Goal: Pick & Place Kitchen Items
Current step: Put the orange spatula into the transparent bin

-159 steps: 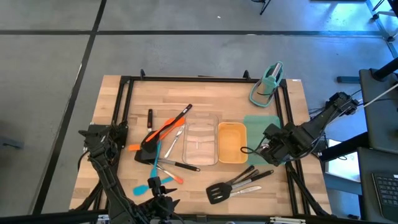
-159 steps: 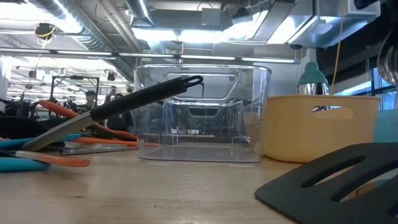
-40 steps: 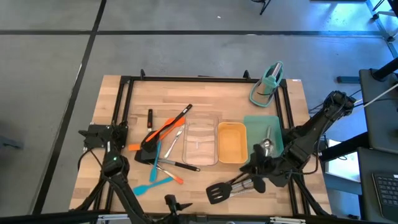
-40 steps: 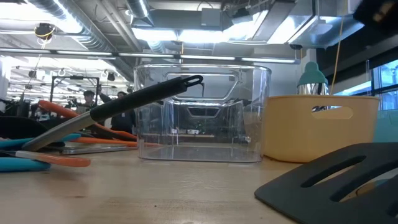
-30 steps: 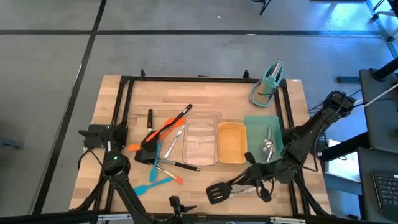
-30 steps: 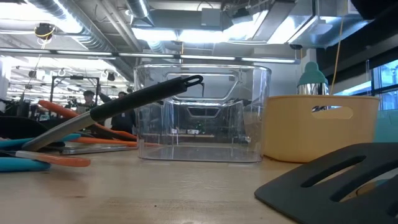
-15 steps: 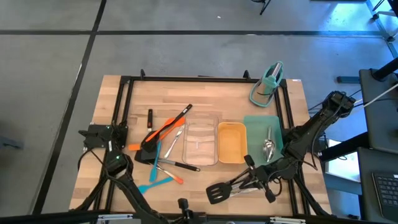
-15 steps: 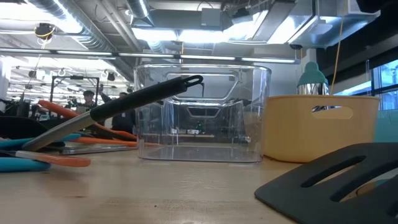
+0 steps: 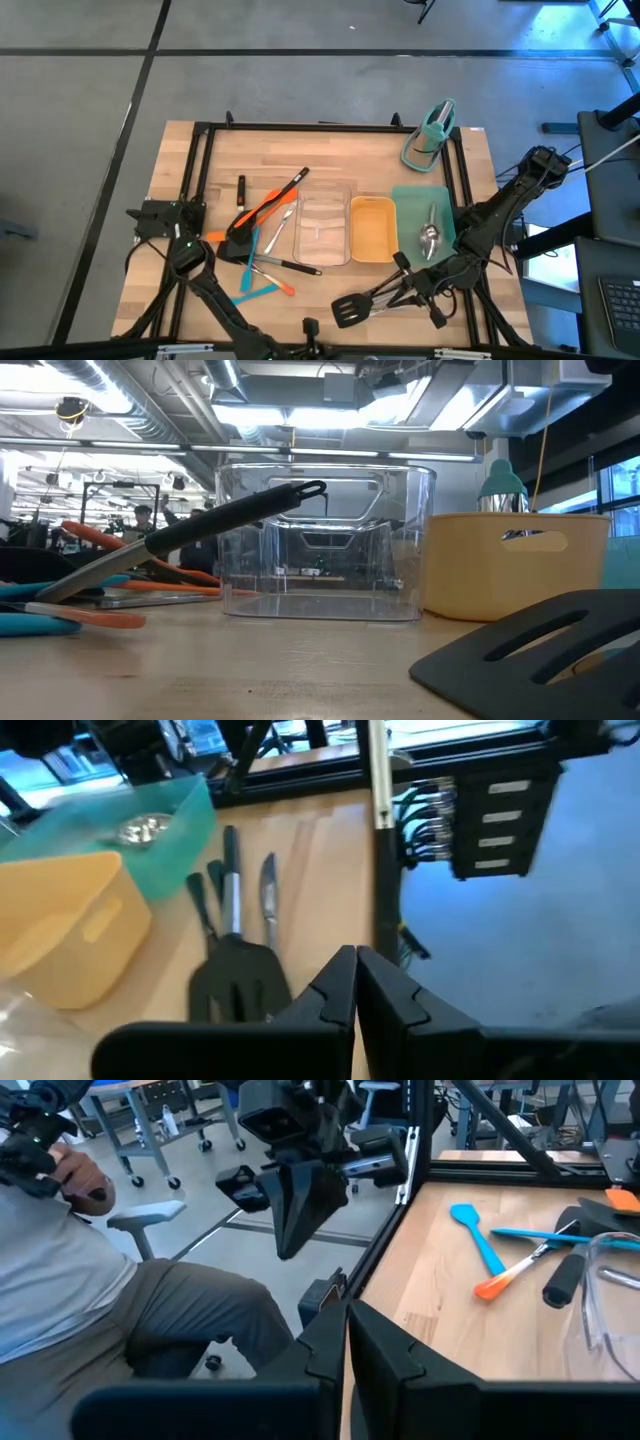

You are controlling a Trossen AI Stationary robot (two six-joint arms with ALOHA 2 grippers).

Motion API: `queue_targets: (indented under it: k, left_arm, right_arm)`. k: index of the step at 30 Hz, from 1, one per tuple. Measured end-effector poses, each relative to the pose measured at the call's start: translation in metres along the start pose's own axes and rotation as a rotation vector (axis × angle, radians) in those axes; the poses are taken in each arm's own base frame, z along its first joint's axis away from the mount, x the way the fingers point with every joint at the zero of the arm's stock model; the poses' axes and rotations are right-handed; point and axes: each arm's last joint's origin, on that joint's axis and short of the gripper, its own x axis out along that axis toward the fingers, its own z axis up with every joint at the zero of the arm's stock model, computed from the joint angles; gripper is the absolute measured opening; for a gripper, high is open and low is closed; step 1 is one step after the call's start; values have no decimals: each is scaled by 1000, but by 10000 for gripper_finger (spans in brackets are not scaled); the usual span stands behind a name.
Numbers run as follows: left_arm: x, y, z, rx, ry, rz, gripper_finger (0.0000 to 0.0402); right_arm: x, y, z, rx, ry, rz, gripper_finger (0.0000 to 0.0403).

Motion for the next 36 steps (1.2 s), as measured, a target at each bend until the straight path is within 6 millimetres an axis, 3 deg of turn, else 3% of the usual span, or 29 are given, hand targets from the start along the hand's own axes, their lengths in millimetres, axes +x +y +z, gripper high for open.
queue_targets:
  k: [8,17,25,31,36]
  left_arm:
    - [5,18,-10,2,24,211,2]
    - [-52,12,-41,-56,-46,345,2]
    - [-63,6,-46,-31,-59,331,2]
    - [-58,23,-75,-110,-71,385,2]
    - [-76,48,-81,-163,-162,402,2]
  right_arm:
    - [0,0,0,0,1,2,21]
    - [-1,3,0,-9,-5,13,20]
    - [-1,4,4,-27,-46,21,20]
    - [-1,2,9,-76,-91,2,20]
    - [2,-6,12,-106,-103,-25,20]
